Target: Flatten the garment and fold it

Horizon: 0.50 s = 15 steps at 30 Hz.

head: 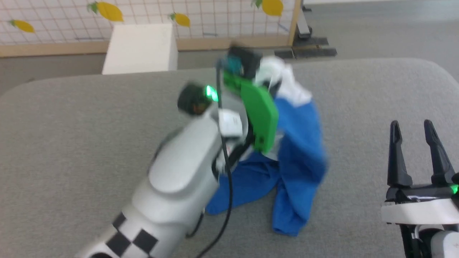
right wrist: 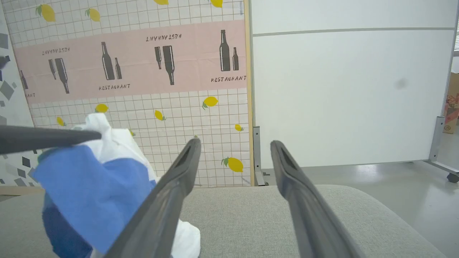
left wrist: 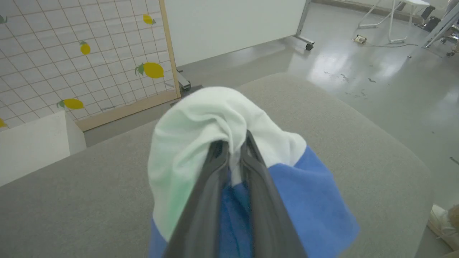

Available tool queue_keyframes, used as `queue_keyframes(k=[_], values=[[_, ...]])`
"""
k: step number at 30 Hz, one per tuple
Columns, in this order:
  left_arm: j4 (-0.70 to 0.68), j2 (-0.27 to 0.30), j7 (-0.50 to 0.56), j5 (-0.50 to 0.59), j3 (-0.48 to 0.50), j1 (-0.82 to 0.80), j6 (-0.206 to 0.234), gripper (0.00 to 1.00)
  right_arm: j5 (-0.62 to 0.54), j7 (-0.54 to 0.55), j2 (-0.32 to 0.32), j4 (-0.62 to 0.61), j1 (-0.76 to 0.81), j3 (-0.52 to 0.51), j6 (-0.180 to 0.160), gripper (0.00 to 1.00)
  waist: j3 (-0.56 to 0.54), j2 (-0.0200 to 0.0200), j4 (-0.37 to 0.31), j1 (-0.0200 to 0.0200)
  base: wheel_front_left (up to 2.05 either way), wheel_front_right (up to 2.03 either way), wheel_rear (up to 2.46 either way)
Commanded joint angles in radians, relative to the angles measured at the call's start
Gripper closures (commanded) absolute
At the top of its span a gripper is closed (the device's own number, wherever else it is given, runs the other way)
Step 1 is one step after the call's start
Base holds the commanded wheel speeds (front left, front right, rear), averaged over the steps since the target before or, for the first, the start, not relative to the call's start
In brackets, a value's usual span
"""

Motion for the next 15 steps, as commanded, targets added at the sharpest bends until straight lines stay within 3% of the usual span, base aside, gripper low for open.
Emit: queue_keyframes(k=[1, 8, 10, 11, 15], values=[[0.030, 0.000, -0.015, 0.003, -0.019, 0.033, 0.011, 1.00, 0.005, -0.004, 0.001, 0.001, -0.023, 0.010, -0.002, 0.00, 0.068, -0.0001, -0.053, 0.0001, 0.00, 0.00, 0.00], [0.195, -0.001, -0.086, -0.030, -0.087, 0.105, 0.042, 1.00, 0.008, -0.008, 0.001, 0.020, -0.063, 0.046, -0.002, 0.00, 0.139, -0.0001, -0.084, 0.0001, 0.00, 0.00, 0.00], [0.217, -0.001, -0.113, -0.044, -0.106, 0.099, 0.046, 0.06, 0.008, -0.010, 0.001, 0.027, -0.069, 0.049, -0.002, 0.00, 0.148, -0.0001, -0.082, 0.0001, 0.00, 0.00, 0.00], [0.222, -0.001, -0.132, -0.055, -0.112, 0.092, 0.049, 0.00, 0.006, -0.011, 0.001, 0.031, -0.071, 0.049, -0.002, 0.00, 0.149, -0.0001, -0.077, 0.0001, 0.00, 0.00, 0.00], [0.219, -0.001, -0.212, -0.085, -0.124, 0.058, 0.053, 0.00, -0.002, -0.012, 0.001, 0.043, -0.066, 0.042, -0.002, 0.00, 0.127, -0.0001, -0.049, 0.0001, 0.00, 0.00, 0.00]])
